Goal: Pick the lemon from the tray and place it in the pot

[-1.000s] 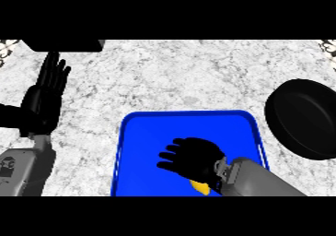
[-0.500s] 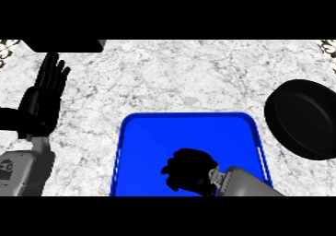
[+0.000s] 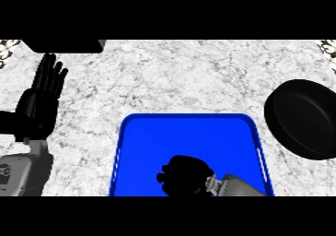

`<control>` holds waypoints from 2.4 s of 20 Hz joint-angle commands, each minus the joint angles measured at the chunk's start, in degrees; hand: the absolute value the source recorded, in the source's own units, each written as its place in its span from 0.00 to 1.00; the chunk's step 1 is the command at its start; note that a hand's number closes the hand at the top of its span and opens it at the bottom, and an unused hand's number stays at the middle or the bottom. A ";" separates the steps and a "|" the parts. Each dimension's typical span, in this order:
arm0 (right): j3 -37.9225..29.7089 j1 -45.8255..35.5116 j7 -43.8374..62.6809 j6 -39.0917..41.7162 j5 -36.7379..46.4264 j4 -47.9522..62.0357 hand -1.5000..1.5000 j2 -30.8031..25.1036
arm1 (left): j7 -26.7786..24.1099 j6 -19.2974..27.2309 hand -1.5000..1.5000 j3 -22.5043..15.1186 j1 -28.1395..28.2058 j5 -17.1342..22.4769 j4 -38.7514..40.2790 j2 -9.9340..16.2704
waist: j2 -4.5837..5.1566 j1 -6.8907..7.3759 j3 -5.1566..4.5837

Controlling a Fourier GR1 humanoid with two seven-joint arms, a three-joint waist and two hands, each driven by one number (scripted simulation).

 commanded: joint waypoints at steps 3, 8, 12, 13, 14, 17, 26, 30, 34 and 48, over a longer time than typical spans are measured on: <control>-3.05 1.24 -1.59 -2.78 3.71 -6.15 1.00 -1.89 | -1.59 -1.76 0.50 1.89 1.34 0.30 0.91 0.28 | 0.39 -0.13 -0.04; -4.89 10.29 15.58 1.48 3.51 -17.79 1.00 8.45 | -0.28 -0.85 0.50 2.41 0.75 0.61 0.95 0.15 | -0.02 -1.59 -0.09; -5.25 20.84 27.95 -8.44 4.65 -25.51 1.00 12.85 | 0.54 0.47 0.50 3.54 1.61 0.12 1.35 0.72 | -0.95 -4.87 0.01; -5.27 21.84 30.94 -11.18 4.83 -27.66 1.00 12.91 | 1.04 1.10 0.50 2.48 0.34 -0.97 0.10 0.63 | -1.00 -4.76 0.11; -4.17 23.27 34.01 -11.78 5.35 -31.46 1.00 12.96 | 0.90 0.43 0.50 2.71 1.19 -0.20 0.40 0.49 | -1.03 -4.48 0.00; -4.02 24.11 42.99 -13.68 12.68 -39.07 1.00 13.06 | 0.45 -0.09 0.50 2.50 3.23 -0.14 -0.78 0.46 | -1.09 -3.50 -0.10; -5.21 20.94 55.82 -11.79 25.29 -58.97 1.00 13.10 | 1.50 0.21 0.50 0.43 0.13 -1.32 0.41 -0.96 | 0.02 -1.51 -0.08; -15.99 21.69 53.36 -8.04 19.94 -66.63 1.00 10.60 | -0.16 -0.46 0.50 1.41 -1.15 -0.44 1.17 -1.44 | 0.44 -0.78 -0.02; -29.64 21.22 49.02 -3.06 12.12 -68.20 1.00 9.09 | 1.37 -1.56 0.50 1.93 -1.32 -0.03 0.46 -0.13 | 0.60 -0.49 0.02; -72.87 13.71 24.08 -10.04 -9.21 -41.91 1.00 7.03 | -0.19 -0.81 0.50 1.05 -0.84 -1.16 1.45 -1.95 | 0.69 -1.30 0.27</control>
